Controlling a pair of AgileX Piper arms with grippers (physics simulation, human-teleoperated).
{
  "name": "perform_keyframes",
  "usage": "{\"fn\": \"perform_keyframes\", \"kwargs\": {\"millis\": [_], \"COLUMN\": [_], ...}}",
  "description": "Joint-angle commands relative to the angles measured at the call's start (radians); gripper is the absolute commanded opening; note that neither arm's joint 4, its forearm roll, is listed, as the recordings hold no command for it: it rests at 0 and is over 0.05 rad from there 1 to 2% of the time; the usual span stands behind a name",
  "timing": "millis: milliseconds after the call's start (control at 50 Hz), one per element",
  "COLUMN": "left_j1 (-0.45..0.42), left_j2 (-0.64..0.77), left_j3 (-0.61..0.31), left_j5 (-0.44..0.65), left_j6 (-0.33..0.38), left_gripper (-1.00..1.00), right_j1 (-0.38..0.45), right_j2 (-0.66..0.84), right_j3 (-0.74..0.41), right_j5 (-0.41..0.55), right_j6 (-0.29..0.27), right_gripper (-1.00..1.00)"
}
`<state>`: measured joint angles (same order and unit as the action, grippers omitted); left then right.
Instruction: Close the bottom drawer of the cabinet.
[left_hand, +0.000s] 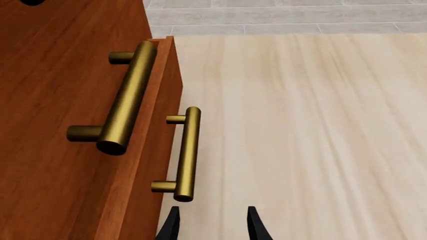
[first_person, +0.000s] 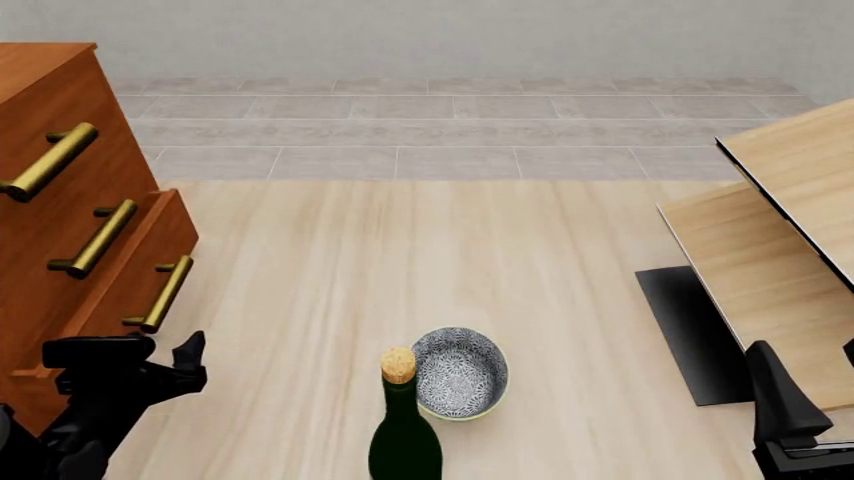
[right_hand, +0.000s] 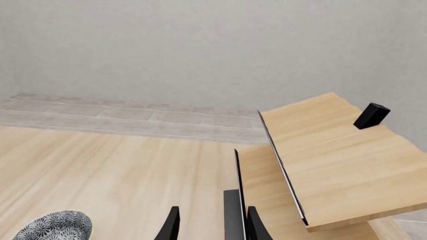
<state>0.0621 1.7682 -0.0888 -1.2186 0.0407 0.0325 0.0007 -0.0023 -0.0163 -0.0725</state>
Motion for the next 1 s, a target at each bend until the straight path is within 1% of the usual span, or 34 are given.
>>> {"fn": "perform_keyframes", "kwargs": {"millis": [20, 460, 580, 1000], "left_j1": [0.047, 0.113, 0.119, 0.171], "left_j2": [0.001, 0.028, 0.028, 0.049], "left_j3": [0.0, -0.019, -0.019, -0.031], "left_j5": [-0.001, -0.001, -0.001, -0.001], "left_j6": [0.009, 0.012, 0.011, 0.027], "left_gripper": [1.0, 1.0, 1.0, 1.0], "right_j1": [-0.001, -0.003, -0.002, -0.002], "right_j2": [0.0, 0.0, 0.0, 0.0], "right_j3": [0.0, 0.0, -0.001, 0.0], "right_j5": [0.0, -0.001, 0.0, 0.001], "right_j6": [0.0, 0.0, 0.001, 0.007], "right_gripper": [1.0, 1.0, 1.0, 1.0]}}
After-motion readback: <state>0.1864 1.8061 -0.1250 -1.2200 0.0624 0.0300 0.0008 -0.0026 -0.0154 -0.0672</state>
